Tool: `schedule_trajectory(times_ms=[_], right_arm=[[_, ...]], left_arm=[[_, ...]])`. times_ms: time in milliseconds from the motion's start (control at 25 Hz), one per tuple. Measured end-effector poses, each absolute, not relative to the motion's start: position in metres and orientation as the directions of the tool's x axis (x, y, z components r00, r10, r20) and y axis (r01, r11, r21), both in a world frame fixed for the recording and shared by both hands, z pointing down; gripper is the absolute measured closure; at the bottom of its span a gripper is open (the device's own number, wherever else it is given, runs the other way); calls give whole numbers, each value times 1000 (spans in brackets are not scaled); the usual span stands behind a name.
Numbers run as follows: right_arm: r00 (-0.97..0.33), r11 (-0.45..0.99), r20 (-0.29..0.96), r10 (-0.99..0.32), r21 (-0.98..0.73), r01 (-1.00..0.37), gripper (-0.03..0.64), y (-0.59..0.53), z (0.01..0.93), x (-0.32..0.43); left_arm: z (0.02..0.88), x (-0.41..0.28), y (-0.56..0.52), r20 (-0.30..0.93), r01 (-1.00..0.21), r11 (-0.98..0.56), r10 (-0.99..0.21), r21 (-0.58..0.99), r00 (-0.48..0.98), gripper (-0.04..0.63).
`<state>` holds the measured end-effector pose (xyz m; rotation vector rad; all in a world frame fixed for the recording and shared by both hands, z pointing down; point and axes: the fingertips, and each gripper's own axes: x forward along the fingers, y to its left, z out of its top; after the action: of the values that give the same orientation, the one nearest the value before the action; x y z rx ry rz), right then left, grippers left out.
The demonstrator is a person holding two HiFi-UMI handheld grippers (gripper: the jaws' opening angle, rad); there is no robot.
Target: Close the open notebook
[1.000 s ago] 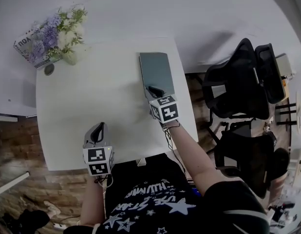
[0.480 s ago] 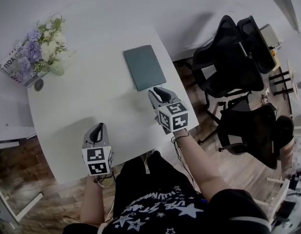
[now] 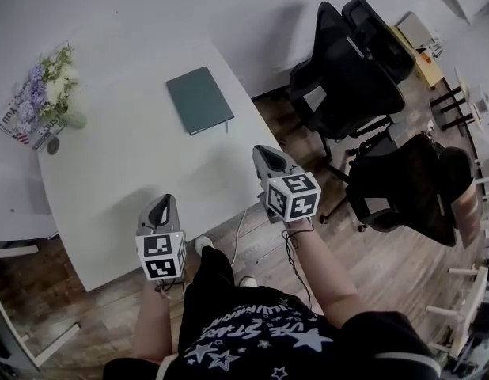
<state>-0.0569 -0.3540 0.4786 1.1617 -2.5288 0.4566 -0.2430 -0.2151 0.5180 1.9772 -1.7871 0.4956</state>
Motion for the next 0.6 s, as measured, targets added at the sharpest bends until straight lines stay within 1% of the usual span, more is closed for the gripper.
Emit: schedule_trajectory(times_ms=[280,600], right_arm=[[-617,604,380,-689,-168,-779,615,-301,464,16],[-633,618,323,-704,-161,-769,615,-239,439,66]], left_arm=[[492,-179,-180,495,-994,-101,-862,43,109,574],[477,-136,-122,462,-995,-102,-881,21,100,574]])
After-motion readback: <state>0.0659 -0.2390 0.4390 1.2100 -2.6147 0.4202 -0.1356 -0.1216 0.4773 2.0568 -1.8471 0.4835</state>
